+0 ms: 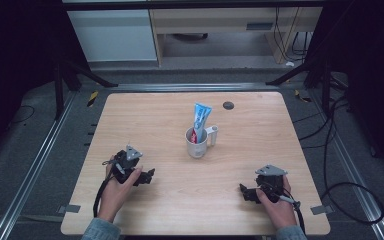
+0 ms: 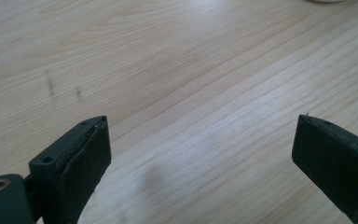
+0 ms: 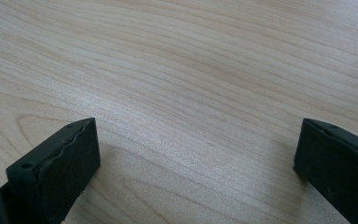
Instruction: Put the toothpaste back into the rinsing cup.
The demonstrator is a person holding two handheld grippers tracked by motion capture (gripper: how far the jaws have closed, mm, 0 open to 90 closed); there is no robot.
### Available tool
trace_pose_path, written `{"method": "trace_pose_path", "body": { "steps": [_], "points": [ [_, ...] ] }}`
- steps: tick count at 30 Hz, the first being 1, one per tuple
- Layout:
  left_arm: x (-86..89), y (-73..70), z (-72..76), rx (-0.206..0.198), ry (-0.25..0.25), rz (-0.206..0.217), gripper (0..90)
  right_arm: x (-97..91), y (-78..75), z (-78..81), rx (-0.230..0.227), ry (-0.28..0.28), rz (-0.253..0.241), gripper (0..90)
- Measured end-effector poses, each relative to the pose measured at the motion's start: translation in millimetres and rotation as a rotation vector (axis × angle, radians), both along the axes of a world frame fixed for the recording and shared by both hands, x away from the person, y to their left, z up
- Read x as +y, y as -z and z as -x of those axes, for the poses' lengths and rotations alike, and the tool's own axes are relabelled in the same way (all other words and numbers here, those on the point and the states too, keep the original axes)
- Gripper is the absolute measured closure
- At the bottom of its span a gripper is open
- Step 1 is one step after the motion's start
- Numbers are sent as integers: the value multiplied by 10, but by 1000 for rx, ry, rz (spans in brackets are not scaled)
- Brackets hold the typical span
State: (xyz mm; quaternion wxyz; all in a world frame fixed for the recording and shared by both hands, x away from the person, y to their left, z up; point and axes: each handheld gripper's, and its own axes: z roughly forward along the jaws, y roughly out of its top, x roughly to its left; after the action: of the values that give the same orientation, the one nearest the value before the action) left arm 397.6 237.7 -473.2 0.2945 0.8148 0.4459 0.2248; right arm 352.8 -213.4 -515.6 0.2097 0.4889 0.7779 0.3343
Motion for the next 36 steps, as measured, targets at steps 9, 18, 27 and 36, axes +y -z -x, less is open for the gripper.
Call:
{"method": "trace_pose_path", "body": {
  "steps": [9, 18, 27, 36],
  "points": [
    [322, 70, -57, -4, -79, 14, 44, -2, 1, -1, -2, -1, 2, 4],
    [584, 102, -133, -19, -150, 36, 47, 0, 0, 0, 0, 0, 0, 4],
    [751, 188, -246, -13, -191, 62, 53, 0, 0, 0, 0, 0, 0, 4],
    [779, 287, -289, 2, -182, 65, 51, -2, 1, -1, -2, -1, 2, 4]
  ]
}}
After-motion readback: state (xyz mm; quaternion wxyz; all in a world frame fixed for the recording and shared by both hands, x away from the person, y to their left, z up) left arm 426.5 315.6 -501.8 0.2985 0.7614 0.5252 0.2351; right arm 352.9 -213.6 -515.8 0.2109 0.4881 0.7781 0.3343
